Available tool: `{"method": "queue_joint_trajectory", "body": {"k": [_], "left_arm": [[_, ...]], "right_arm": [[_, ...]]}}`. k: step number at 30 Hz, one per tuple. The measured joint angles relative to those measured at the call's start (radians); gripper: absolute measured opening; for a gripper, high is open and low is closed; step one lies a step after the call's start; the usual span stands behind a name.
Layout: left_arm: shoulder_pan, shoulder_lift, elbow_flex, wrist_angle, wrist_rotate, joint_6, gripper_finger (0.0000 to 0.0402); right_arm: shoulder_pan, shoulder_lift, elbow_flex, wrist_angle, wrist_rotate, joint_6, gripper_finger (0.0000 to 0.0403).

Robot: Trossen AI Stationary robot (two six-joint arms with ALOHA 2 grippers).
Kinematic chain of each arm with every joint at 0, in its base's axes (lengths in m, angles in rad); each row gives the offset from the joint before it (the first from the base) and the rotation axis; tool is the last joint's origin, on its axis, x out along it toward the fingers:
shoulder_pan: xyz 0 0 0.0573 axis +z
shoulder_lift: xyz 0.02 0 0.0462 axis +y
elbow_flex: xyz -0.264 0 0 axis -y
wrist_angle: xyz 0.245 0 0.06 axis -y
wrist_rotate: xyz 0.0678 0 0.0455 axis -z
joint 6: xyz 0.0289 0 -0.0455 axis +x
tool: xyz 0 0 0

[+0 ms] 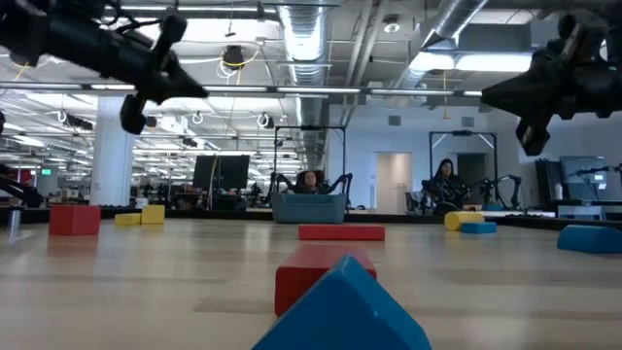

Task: Sort & place blocks by color
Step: Put the top left yellow block into the blue bin

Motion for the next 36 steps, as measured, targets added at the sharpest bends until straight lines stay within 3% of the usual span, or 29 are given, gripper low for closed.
{"method": "queue_joint_trajectory", "body": {"k": [8, 13, 16, 22, 29, 32, 36], "left_arm": [[-0.132, 0.256, 0.229, 0.0, -0.028, 0.115, 0.0], [-0.145, 0.258, 0.286, -0.064, 0.057, 0.312, 0.0006], [-0.123, 0.211, 0.291, -0.168, 0.098, 0.396, 0.0026], [0.002, 0.148, 0.292, -0.275, 0.115, 0.61, 0.0084], [0.168, 0.159, 0.293, -0.248, 0.294, 0.711, 0.0115], [0.238, 0.185, 0.293, -0.207, 0.337, 0.73, 0.0116], [0.317, 0.245, 0.293, -0.048, 0.347, 0.797, 0.0116]], "right_arm": [[-0.002, 0.077, 0.001, 0.104, 0.39, -0.01, 0.0061], [-0.001, 0.15, 0.029, 0.093, 0.512, -0.184, 0.0061], [-0.001, 0.197, 0.054, 0.082, 0.592, -0.095, 0.0061], [0.031, 0.327, 0.152, 0.043, 0.583, 0.092, 0.0061], [0.016, 0.566, 0.385, -0.295, 0.604, 0.285, 0.0061], [-0.043, 0.666, 0.503, -0.479, 0.527, 0.408, 0.0061], [-0.112, 0.775, 0.641, -0.649, 0.387, 0.337, 0.0061]]}}
